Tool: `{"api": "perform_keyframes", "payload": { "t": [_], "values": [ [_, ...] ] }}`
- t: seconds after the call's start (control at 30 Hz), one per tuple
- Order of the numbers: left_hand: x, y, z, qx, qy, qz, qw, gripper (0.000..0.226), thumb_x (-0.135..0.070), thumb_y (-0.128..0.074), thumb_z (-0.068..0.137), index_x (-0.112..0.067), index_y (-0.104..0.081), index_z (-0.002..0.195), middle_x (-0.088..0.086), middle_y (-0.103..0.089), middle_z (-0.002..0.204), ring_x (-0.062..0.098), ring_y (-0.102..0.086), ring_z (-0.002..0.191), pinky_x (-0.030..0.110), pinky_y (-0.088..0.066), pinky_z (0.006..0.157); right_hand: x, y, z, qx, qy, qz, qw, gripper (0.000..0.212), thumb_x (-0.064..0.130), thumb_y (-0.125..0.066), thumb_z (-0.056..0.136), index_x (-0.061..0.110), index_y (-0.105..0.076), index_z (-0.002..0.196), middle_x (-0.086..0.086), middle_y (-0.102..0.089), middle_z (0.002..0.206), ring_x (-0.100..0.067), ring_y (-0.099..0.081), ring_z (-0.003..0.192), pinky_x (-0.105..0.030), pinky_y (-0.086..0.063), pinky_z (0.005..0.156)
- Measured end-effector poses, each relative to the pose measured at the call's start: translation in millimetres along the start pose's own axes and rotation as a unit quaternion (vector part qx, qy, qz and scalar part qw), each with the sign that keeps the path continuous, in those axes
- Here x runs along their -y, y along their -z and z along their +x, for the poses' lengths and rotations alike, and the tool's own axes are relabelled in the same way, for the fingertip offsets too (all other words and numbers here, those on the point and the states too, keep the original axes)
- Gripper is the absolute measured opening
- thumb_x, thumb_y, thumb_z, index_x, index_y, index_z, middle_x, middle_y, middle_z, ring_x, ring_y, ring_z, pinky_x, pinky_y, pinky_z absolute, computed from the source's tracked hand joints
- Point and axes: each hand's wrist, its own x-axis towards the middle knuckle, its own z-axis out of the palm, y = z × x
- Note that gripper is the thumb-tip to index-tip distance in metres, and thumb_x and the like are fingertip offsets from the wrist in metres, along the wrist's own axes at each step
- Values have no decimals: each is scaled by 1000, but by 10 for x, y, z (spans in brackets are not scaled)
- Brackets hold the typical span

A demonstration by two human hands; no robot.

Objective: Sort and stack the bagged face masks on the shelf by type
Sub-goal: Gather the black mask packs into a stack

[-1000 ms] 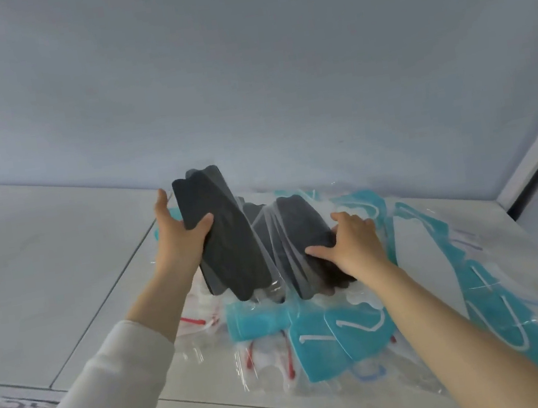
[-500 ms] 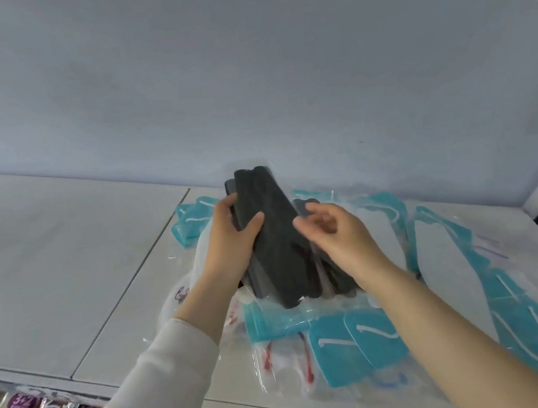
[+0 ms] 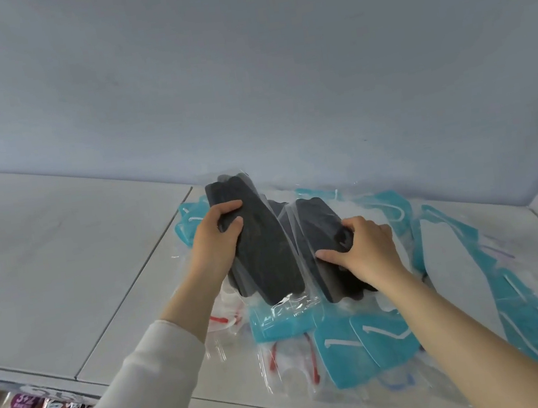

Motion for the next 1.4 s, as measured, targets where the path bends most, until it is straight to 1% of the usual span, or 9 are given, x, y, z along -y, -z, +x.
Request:
{"api": "perform_keyframes", "payload": {
  "t": [0.2,0.4,0.5,0.67,0.77,0.9,1.03,1.13,1.4],
  "values": [
    [-44,-65,-47,27,1,39,999,31,-33,-46,97,-23,-54,124,-8,-50,112,10,-48,104,21,-42,87,43,194,-29,-106,32,249,962,45,25,-68,83,16,-52,124,-1,-57,125,-5,-54,81,-3,-40,62],
    [-48,-171,-102,35,0,79,996,33,-32,-49,96,-25,-53,128,-2,-53,125,14,-50,111,25,-42,92,117,39,-96,41,21,193,980,55,27,-72,79,14,-49,127,-3,-61,118,-16,-59,97,-26,-47,88],
    [-26,-127,-129,21,-11,72,997,31,-22,-50,96,-25,-53,126,-2,-54,124,16,-52,109,23,-45,86,67,120,-76,-39,35,251,967,30,15,-69,82,12,-61,111,-2,-65,98,-7,-55,75,-18,-48,73],
    [-92,-18,-171,-7,-3,2,1000,30,-16,-50,96,-19,-55,126,-7,-50,112,10,-48,100,18,-41,81,-2,488,17,-139,23,365,920,20,15,-60,89,17,-64,108,4,-62,99,-9,-57,84,-22,-47,78],
    [-182,-66,-289,12,4,-24,1000,30,-35,-48,95,-25,-57,122,-9,-56,106,8,-53,96,21,-45,82,189,548,-64,-87,46,495,863,15,13,-60,89,25,-63,96,9,-62,90,-6,-58,82,-19,-48,72],
    [-285,-124,-473,35,-29,-96,994,17,-31,-55,92,-29,-53,109,-6,-64,103,6,-61,90,22,-50,75,491,275,-285,-54,81,468,879,16,15,-63,87,24,-60,99,12,-61,88,-7,-59,83,-12,-47,74],
    [-223,136,-558,38,-136,-181,973,60,-2,-53,92,-39,-26,132,4,-63,115,17,-64,107,33,-55,88,621,66,-537,104,83,488,863,41,37,-60,87,25,-49,125,12,-58,120,-5,-56,111,-22,-47,94],
    [-235,433,-564,40,-191,-128,972,83,-2,-53,92,-38,0,144,2,-65,105,14,-66,103,34,-53,92,849,-29,-708,127,136,448,874,29,26,-57,90,27,-45,116,20,-58,105,6,-56,95,-2,-47,72],
    [-77,1420,-413,5,-230,-105,968,48,-41,-58,77,-30,-42,122,-8,-58,117,4,-57,110,24,-51,92,1819,-572,-1051,102,167,510,837,37,24,-49,94,19,-33,126,2,-48,128,3,-49,111,-4,-47,75]
  ]
}}
